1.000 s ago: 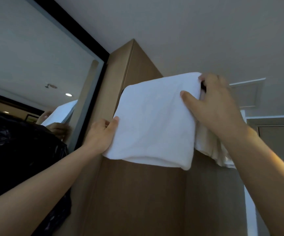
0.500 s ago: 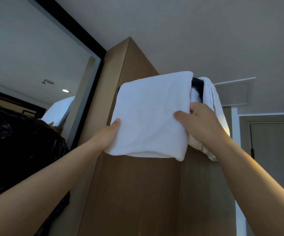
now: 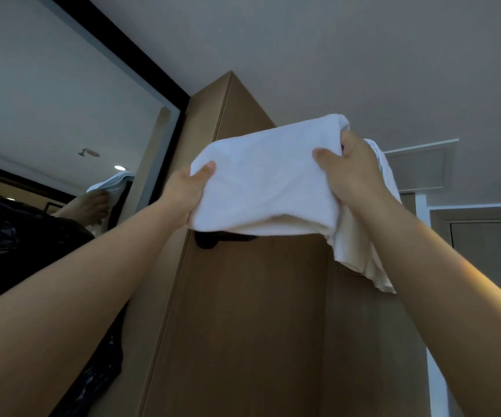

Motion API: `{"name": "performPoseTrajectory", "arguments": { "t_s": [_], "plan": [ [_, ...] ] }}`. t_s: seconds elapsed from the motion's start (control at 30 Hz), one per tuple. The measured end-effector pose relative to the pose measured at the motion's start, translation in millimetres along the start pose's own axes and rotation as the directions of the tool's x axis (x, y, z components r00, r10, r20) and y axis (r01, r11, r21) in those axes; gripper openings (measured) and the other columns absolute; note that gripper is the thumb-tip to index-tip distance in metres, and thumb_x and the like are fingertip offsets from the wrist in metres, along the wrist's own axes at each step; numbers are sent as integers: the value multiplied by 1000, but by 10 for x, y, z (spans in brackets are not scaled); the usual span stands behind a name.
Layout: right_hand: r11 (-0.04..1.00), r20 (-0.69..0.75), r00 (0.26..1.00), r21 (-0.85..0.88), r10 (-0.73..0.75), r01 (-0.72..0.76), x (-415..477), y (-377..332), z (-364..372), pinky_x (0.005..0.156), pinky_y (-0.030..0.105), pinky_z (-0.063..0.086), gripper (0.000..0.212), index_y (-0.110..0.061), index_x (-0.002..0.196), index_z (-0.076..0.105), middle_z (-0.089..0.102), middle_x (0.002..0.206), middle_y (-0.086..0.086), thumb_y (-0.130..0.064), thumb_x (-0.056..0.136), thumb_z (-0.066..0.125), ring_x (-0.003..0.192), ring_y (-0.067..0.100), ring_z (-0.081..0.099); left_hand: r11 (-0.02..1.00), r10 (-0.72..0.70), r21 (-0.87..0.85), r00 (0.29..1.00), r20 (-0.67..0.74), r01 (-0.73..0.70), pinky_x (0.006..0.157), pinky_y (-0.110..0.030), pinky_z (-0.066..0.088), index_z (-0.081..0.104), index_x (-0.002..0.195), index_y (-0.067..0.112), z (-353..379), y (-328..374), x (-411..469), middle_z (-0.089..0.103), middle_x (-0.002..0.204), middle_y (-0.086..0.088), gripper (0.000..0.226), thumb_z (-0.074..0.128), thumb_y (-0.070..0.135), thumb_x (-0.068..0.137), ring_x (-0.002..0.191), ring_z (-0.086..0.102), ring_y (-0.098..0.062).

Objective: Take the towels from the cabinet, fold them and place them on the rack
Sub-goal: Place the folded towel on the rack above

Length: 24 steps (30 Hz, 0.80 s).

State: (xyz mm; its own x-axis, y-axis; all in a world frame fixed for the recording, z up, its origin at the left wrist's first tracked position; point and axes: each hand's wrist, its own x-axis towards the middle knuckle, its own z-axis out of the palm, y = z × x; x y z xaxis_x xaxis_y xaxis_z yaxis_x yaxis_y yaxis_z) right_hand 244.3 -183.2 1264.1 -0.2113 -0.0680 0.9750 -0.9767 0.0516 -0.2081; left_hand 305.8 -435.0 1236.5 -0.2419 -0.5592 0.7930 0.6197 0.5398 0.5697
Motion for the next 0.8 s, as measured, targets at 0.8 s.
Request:
{"name": "performPoseTrajectory", "arguments": {
  "t_s": [0.8],
  "plan": [
    [998,102,994,-51,27,-22,198,-93,-77,71,22,37,38,-6,131,52,58,125,6,-27,98,52,103,19,53,386,636,502,617,463,-774,113,-24,21,24,151,19,270,-61,-1069,30,154,1,97,58,71,77,142,26,-13]
  ]
}}
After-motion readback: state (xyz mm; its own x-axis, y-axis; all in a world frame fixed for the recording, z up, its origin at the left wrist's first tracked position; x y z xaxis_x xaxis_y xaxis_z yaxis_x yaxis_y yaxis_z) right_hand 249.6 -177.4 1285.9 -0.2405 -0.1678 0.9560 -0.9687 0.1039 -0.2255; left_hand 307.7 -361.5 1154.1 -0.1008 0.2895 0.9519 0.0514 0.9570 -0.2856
